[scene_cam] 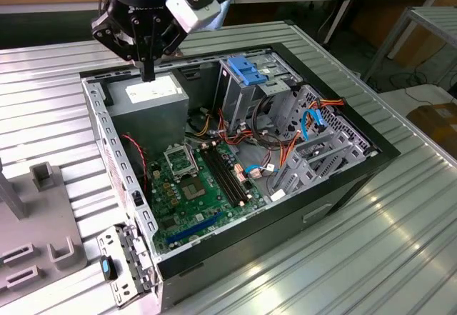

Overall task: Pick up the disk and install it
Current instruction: 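Reach for the disk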

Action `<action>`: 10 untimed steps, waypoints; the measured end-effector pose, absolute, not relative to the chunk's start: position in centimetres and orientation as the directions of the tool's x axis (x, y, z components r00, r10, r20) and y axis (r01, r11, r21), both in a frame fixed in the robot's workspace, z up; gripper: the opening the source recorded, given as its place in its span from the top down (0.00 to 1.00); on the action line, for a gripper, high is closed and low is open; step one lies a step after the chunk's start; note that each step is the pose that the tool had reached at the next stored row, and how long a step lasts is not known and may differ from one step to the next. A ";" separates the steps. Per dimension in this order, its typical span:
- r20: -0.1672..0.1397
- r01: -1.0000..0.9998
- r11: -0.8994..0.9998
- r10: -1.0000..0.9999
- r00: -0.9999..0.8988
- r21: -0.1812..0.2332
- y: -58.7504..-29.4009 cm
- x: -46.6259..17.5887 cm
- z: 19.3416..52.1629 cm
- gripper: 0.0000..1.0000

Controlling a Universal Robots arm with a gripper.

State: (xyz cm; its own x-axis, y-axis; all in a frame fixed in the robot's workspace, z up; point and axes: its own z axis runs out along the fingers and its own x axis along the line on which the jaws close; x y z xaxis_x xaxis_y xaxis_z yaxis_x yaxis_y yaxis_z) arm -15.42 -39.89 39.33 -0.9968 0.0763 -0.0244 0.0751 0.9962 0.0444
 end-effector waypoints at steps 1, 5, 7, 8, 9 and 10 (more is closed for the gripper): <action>-0.024 0.075 0.996 0.076 -0.997 0.044 -39.9 -15.6 39.3 0.89; -0.024 0.075 0.996 0.076 -0.997 0.044 -39.9 -16.4 39.3 0.89; -0.024 0.075 0.996 0.076 -0.997 0.044 -39.9 -16.9 39.3 0.89; -0.024 0.075 0.996 0.076 -0.997 0.044 -39.9 -17.0 39.3 0.89; -0.024 0.075 0.996 0.076 -0.997 0.044 -39.9 -17.1 39.3 0.89; -0.024 0.075 0.996 0.076 -0.997 0.044 -39.9 -17.3 39.3 0.89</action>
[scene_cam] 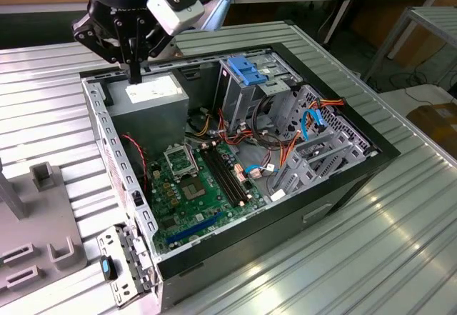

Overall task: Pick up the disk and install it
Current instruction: 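Reach for the disk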

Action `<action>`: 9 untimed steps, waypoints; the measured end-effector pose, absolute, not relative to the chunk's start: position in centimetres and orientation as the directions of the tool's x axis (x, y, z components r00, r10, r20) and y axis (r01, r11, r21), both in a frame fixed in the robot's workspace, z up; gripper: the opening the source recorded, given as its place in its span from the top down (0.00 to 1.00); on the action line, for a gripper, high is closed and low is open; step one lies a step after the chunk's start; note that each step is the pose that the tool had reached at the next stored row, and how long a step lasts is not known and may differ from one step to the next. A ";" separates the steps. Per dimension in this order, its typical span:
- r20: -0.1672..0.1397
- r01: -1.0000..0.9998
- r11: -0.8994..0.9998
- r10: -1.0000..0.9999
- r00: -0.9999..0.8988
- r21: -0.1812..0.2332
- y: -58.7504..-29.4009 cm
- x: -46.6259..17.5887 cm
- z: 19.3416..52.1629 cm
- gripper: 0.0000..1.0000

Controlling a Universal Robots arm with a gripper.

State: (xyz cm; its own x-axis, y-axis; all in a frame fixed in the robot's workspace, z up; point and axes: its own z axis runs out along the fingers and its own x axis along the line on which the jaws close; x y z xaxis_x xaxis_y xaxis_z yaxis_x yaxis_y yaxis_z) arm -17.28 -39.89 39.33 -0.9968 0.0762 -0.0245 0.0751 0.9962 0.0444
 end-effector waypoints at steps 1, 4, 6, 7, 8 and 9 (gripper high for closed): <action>-0.024 0.075 0.996 0.076 -0.997 0.044 -39.9 -17.4 39.3 0.89; -0.024 0.075 0.996 0.076 -0.997 0.044 -39.9 -17.8 39.3 0.89; -0.025 0.075 0.996 0.076 -0.997 0.044 -39.9 -18.3 39.3 0.89; -0.024 0.075 0.996 0.076 -0.997 0.044 -39.9 -18.5 39.3 0.89; -0.024 0.075 0.996 0.076 -0.997 0.044 -39.9 -18.7 39.3 0.89; -0.024 0.075 0.996 0.076 -0.997 0.044 -39.9 -19.0 39.3 0.89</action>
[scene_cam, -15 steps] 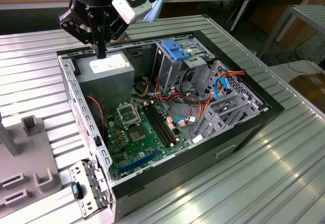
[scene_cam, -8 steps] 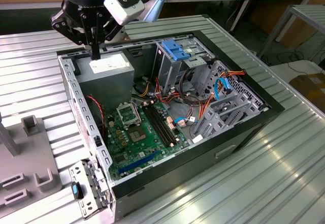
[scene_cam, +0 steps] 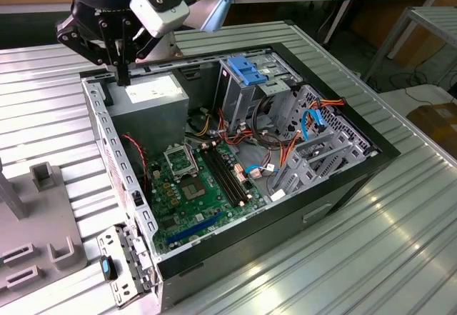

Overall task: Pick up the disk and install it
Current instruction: 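Reach for the disk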

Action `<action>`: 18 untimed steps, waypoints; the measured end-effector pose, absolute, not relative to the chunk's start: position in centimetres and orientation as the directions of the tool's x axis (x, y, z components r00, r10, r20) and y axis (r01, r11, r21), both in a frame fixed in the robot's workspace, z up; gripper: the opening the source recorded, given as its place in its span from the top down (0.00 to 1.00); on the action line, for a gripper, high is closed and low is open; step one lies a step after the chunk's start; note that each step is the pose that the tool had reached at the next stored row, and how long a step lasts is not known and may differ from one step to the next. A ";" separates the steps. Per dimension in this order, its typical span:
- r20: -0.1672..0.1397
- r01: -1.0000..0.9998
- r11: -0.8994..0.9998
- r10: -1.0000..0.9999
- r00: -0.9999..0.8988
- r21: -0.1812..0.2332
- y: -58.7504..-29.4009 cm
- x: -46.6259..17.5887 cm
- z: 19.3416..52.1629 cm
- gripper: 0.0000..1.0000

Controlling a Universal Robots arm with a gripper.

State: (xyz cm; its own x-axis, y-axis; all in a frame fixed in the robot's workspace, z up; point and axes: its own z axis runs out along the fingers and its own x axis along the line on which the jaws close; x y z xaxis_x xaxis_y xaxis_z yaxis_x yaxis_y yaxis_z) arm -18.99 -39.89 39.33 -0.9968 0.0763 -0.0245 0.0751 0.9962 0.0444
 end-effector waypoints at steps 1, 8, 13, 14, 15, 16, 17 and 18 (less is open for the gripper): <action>-0.024 0.075 0.996 0.076 -0.997 0.044 -39.9 -19.1 39.3 0.89; -0.024 0.075 0.996 0.076 -0.997 0.044 -39.9 -20.4 39.3 0.89; -0.024 0.075 0.996 0.076 -0.997 0.044 -39.9 -21.1 39.3 0.89; -0.024 0.075 0.996 0.076 -0.997 0.044 -39.9 -21.3 39.3 0.89; -0.024 0.075 0.996 0.076 -0.997 0.044 -39.9 -21.3 39.3 0.89; -0.024 0.075 0.996 0.076 -0.997 0.044 -39.9 -21.4 39.3 0.89; -0.024 0.075 0.996 0.076 -0.997 0.044 -39.9 -21.5 39.3 0.89; -0.025 0.075 0.996 0.076 -0.997 0.044 -39.9 -21.7 39.3 0.89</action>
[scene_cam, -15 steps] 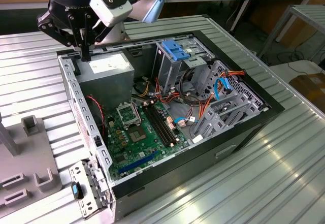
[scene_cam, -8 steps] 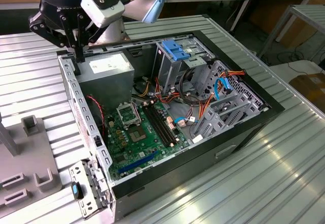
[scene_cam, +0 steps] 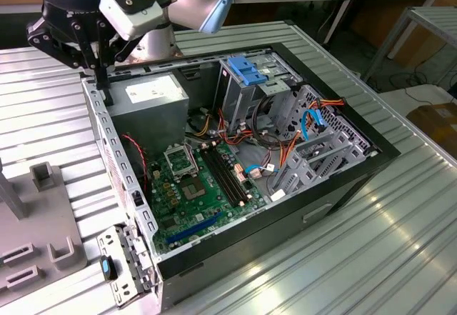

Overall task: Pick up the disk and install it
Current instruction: 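Reach for the disk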

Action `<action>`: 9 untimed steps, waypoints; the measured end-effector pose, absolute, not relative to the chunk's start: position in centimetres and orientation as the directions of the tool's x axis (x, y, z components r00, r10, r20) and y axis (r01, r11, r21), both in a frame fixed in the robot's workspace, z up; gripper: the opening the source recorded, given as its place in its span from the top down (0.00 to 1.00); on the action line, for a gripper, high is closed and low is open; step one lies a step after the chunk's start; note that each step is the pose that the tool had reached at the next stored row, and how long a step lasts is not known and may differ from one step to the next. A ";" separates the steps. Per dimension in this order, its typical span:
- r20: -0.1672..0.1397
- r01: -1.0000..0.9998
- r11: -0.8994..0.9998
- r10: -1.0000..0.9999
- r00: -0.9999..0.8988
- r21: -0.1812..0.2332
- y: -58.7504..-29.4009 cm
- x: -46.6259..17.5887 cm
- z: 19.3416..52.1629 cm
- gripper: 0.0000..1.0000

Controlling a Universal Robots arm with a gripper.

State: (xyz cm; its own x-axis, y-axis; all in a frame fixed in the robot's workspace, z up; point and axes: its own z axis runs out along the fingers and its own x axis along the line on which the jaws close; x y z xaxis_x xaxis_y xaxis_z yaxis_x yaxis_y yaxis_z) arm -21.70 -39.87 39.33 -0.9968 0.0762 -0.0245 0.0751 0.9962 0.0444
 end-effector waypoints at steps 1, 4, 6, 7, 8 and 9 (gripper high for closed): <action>-0.024 0.075 0.996 0.076 -0.997 0.044 -39.9 -21.8 39.3 0.89; -0.024 0.075 0.996 0.076 -0.997 0.044 -39.9 -22.2 39.3 0.89; -0.024 0.075 0.996 0.076 -0.997 0.044 -39.9 -22.5 39.3 0.89; -0.024 0.075 0.996 0.076 -0.997 0.044 -39.9 -22.7 39.3 0.89; -0.024 0.075 0.996 0.076 -0.997 0.044 -39.9 -22.8 39.3 0.89; -0.024 0.075 0.996 0.076 -0.997 0.044 -39.9 -23.0 39.3 0.89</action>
State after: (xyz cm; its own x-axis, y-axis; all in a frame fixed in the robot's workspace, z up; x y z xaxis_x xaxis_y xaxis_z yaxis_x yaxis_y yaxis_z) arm -22.98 -39.86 39.33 -0.9968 0.0762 -0.0244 0.0751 0.9962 0.0443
